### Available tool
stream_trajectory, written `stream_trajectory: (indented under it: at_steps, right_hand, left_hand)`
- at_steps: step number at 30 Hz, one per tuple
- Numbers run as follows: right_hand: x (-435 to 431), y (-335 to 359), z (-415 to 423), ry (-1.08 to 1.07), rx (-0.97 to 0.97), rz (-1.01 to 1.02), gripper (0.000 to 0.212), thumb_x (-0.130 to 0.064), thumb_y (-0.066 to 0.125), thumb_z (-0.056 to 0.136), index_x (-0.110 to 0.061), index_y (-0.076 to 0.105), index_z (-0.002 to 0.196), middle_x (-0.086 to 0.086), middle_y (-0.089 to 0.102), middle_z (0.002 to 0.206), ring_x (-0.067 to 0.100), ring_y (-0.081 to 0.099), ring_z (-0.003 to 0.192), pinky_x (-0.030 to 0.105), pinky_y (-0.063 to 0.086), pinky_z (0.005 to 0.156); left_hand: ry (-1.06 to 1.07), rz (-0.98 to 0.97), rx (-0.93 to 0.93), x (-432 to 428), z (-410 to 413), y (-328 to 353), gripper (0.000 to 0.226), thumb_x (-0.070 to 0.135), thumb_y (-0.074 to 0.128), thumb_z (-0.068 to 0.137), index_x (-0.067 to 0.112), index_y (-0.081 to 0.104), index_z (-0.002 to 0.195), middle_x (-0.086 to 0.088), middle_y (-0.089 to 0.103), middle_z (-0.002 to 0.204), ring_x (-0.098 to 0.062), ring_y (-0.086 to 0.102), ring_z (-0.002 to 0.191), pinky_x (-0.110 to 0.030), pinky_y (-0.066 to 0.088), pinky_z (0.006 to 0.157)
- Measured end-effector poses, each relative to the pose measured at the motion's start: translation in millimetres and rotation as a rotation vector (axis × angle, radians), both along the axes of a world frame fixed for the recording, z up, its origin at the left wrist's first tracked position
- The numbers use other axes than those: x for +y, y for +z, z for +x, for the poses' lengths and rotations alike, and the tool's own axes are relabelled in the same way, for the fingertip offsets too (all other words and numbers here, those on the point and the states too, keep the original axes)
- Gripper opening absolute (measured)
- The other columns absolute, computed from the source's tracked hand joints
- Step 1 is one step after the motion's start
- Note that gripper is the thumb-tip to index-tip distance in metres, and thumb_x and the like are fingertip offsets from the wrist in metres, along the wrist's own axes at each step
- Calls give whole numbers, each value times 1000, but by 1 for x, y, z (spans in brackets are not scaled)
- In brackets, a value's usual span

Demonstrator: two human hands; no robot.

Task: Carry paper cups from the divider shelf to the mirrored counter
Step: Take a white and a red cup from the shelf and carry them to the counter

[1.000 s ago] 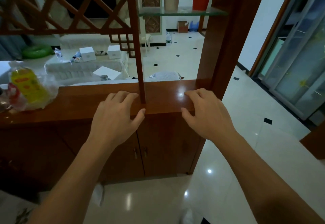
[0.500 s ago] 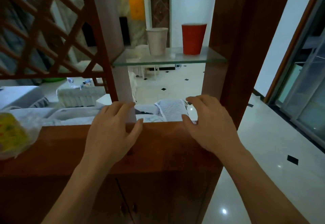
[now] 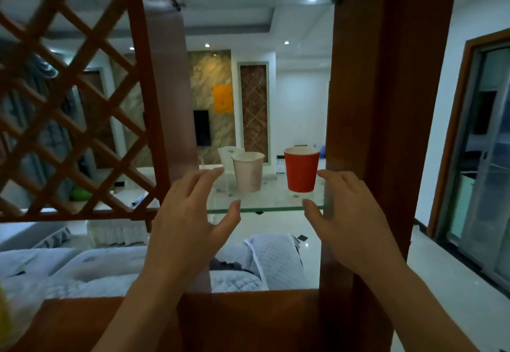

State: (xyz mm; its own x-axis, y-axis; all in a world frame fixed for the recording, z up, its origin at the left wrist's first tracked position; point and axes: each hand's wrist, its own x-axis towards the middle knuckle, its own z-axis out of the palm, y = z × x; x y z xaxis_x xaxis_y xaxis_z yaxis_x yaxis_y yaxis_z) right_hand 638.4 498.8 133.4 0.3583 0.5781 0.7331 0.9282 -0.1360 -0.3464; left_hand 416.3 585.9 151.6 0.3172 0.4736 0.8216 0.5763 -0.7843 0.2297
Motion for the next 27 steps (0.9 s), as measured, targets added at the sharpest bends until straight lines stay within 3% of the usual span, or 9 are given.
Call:
stream_trajectory:
  at_steps: [3,7,13,16,21,27]
  right_hand:
    - [19,2,8,-73,51,-48,67,-59,53,84,-26,37,140,-1,48,139,21,47,123,34,40,96]
    - [40,6,18,-114,64,-37,73,-64,53,82,-16,40,135,8,52,132,24,50,116,32,41,89]
    - [73,23,36,-49,329,-33,98,-65,69,70,-19,26,145,9,46,142,31,49,123,43,45,94]
    - [87,30,46,40,474,-46,96,-62,74,65,-19,32,140,6,49,138,28,51,120,47,48,94]
    - [104,36,54,149,588,-14,89,-54,81,62,-23,38,134,1,53,129,16,48,101,34,47,79]
    - [113,33,56,177,622,5,83,-49,83,63,-25,41,131,-2,54,125,16,50,100,32,45,76]
  left_hand:
    - [14,14,15,25,14,9,60,44,64,82,14,54,132,-6,58,123,-22,54,108,-29,44,86]
    - [35,-66,2,57,35,11,70,57,60,80,16,48,135,-6,56,127,-23,54,110,-38,51,87]
    - [17,-165,0,95,61,19,84,65,62,74,18,40,140,-6,49,140,-23,50,122,-38,43,94]
    - [-11,-292,1,108,71,21,92,73,62,67,18,43,137,-4,53,137,-22,53,117,-40,49,93]
    - [-95,-441,-55,117,86,19,86,79,66,57,23,52,122,5,65,115,-13,60,97,-31,55,76]
    - [-110,-480,-72,127,96,20,76,68,74,62,23,50,118,5,64,114,-14,61,98,-33,57,74]
